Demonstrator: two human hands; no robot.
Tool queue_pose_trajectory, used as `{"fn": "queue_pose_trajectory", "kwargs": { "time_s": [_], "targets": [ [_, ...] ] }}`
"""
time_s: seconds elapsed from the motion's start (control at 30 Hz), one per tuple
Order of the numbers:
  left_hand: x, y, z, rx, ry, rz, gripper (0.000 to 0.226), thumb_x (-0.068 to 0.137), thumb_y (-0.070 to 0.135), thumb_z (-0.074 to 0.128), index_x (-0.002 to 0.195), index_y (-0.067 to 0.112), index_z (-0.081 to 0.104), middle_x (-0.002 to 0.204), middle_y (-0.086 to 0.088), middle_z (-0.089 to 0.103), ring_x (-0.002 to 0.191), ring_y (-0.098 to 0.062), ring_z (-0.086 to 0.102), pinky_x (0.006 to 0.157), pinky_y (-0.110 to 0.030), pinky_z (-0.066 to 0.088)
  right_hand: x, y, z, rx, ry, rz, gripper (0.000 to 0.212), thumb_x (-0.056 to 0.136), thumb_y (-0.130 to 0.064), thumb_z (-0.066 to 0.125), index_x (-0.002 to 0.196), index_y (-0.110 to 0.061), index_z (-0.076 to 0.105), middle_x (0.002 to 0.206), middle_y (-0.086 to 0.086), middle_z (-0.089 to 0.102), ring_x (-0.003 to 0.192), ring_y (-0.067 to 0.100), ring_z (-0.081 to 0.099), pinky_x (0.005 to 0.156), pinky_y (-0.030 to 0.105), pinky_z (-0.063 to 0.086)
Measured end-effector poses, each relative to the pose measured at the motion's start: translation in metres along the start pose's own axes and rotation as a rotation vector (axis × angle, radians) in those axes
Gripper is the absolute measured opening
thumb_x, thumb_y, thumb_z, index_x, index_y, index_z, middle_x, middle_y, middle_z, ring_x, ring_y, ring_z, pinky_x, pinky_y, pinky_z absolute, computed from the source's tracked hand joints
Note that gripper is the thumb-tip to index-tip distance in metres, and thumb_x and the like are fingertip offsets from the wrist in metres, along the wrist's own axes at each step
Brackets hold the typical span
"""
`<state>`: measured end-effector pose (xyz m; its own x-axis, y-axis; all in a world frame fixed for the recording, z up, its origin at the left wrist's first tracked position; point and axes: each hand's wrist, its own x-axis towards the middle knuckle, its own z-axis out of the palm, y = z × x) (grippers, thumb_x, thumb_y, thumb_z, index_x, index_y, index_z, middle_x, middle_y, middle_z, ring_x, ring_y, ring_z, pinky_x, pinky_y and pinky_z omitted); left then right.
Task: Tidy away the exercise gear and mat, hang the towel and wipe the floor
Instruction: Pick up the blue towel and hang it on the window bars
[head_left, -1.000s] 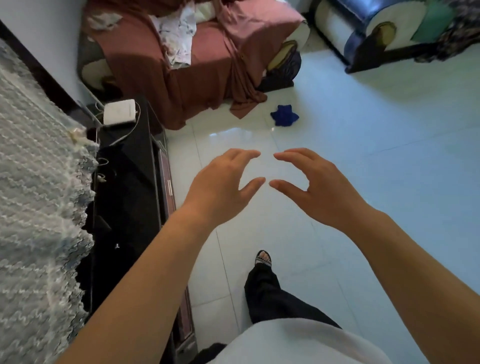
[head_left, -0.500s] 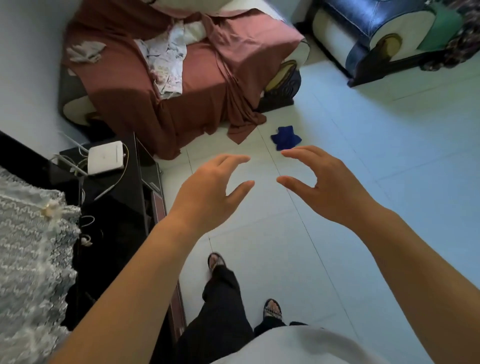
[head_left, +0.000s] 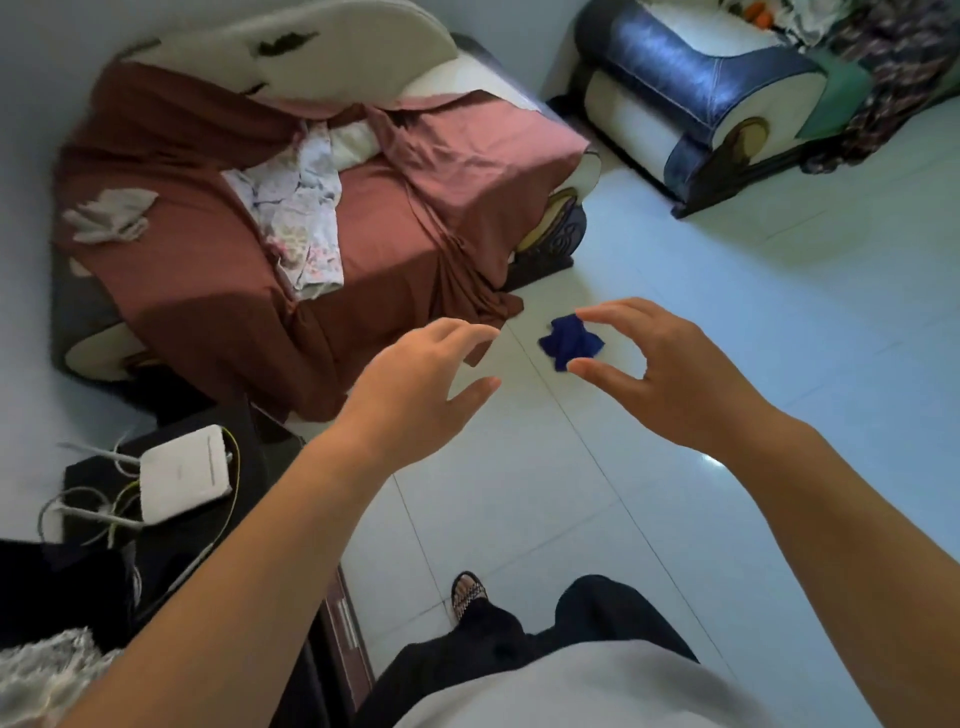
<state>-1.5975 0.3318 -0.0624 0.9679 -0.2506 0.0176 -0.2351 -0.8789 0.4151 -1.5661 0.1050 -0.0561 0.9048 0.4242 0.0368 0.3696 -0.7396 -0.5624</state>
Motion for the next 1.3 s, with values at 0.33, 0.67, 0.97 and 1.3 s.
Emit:
{"fn": "queue_pose_trajectory", "kwargs": {
  "time_s": [0.33, 0.67, 0.97, 1.3],
  "targets": [
    [0.145, -0.034, 0.012, 0.035, -0.083, 0.120, 0.049, 0.089, 0.041, 0.055, 0.134, 0.022, 0.047, 0.133, 0.003, 0.050, 0.119, -0.018, 0.049, 0.095, -0.035, 0.045, 0.091, 0.066, -0.013, 0.031, 0.008, 0.122, 0.054, 0.082, -0.047, 0.054, 0.127, -0.017, 0.053, 0.121, -0.002, 0.057, 0.104, 0.009, 0.052, 0.080, -0.009, 0.026],
    [0.384, -0.049, 0.074, 0.110, -0.130, 0.133, 0.053, 0.084, 0.052, 0.043, 0.130, 0.026, 0.049, 0.134, -0.001, 0.046, 0.127, -0.023, 0.041, 0.094, -0.054, 0.043, 0.262, 0.225, -0.052, 0.056, 0.009, 0.210, 0.054, 0.084, -0.048, 0.055, 0.128, -0.018, 0.052, 0.129, -0.002, 0.051, 0.118, 0.015, 0.047, 0.094, 0.018, 0.034],
    [0.546, -0.073, 0.131, 0.080, -0.123, 0.111, 0.039, 0.086, 0.038, 0.052, 0.120, 0.019, 0.057, 0.119, 0.000, 0.059, 0.101, -0.024, 0.059, 0.081, -0.035, 0.050, 0.391, 0.345, -0.045, 0.061, -0.067, 0.247, 0.053, 0.087, -0.046, 0.055, 0.131, -0.018, 0.049, 0.133, -0.002, 0.048, 0.122, 0.015, 0.044, 0.101, 0.025, 0.034],
    [0.639, -0.153, 0.280, 0.070, -0.187, 0.118, 0.034, 0.086, 0.033, 0.059, 0.117, 0.018, 0.058, 0.114, 0.001, 0.062, 0.094, -0.022, 0.061, 0.076, -0.032, 0.047, 0.450, 0.475, 0.060, 0.080, -0.073, 0.416, 0.052, 0.089, -0.046, 0.054, 0.134, -0.021, 0.047, 0.137, -0.004, 0.045, 0.126, 0.016, 0.038, 0.105, 0.028, 0.032]
  ]
}}
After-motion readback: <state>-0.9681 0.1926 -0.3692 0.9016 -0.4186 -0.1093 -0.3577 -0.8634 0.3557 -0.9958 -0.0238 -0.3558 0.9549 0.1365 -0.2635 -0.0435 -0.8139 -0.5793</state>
